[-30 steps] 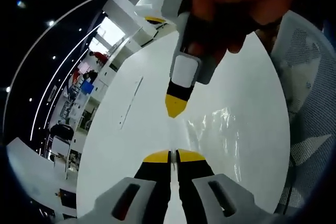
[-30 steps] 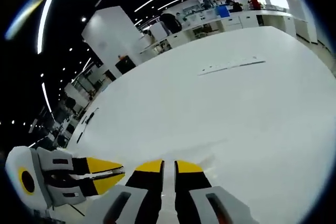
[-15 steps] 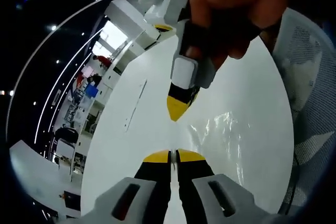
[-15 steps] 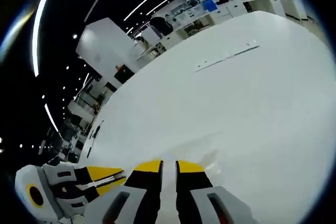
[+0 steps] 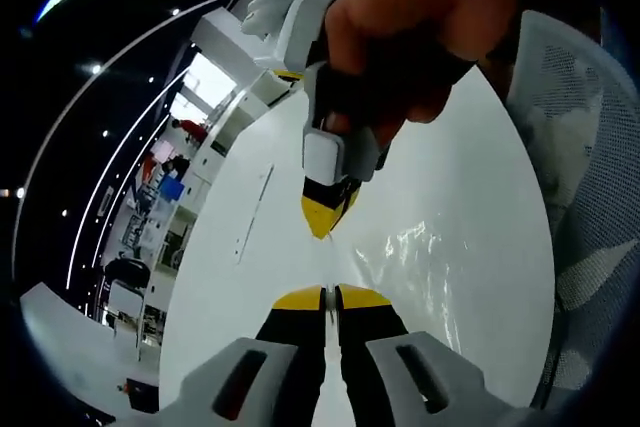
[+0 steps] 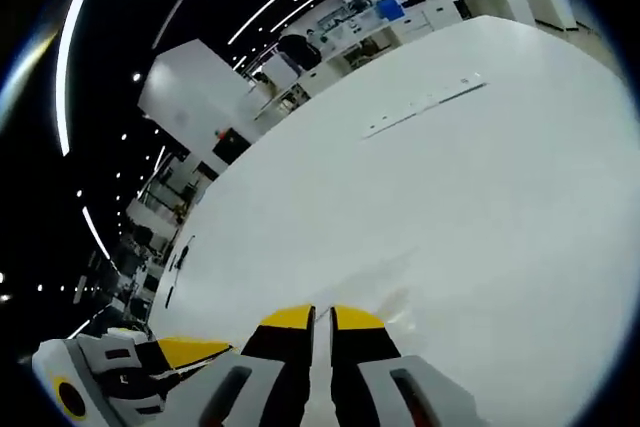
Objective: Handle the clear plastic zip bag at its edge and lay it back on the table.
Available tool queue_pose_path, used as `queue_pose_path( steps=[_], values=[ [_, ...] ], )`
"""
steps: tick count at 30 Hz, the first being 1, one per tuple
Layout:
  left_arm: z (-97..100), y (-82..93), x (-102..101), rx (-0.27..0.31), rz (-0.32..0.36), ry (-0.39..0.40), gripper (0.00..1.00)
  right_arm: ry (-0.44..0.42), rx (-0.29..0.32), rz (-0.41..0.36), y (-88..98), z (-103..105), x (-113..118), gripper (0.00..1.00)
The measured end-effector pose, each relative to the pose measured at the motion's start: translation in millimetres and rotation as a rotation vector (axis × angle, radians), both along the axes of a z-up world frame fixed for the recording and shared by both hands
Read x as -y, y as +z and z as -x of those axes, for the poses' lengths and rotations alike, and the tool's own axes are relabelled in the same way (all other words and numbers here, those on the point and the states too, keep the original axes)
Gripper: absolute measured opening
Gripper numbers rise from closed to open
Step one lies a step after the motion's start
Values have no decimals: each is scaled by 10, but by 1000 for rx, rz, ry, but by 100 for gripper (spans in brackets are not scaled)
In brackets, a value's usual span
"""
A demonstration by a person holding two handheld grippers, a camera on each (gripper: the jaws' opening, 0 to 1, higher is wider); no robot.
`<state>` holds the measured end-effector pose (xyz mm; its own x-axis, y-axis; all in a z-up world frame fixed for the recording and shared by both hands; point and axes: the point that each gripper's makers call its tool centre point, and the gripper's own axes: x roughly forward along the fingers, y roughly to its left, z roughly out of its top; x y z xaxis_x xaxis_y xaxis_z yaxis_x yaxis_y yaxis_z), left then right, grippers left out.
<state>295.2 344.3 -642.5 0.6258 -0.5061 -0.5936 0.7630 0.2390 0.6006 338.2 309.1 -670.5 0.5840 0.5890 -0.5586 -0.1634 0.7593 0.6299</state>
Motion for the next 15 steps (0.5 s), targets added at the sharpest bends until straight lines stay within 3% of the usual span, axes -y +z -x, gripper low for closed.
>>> queue_pose_path(
  steps=[10, 15],
  values=[
    [-6, -43, 8, -29, 15, 13, 1, 3, 67, 45, 61, -72, 10, 0],
    [-33, 28, -43, -85, 102, 93, 6, 4, 115, 91, 158, -99, 52, 0]
  ],
)
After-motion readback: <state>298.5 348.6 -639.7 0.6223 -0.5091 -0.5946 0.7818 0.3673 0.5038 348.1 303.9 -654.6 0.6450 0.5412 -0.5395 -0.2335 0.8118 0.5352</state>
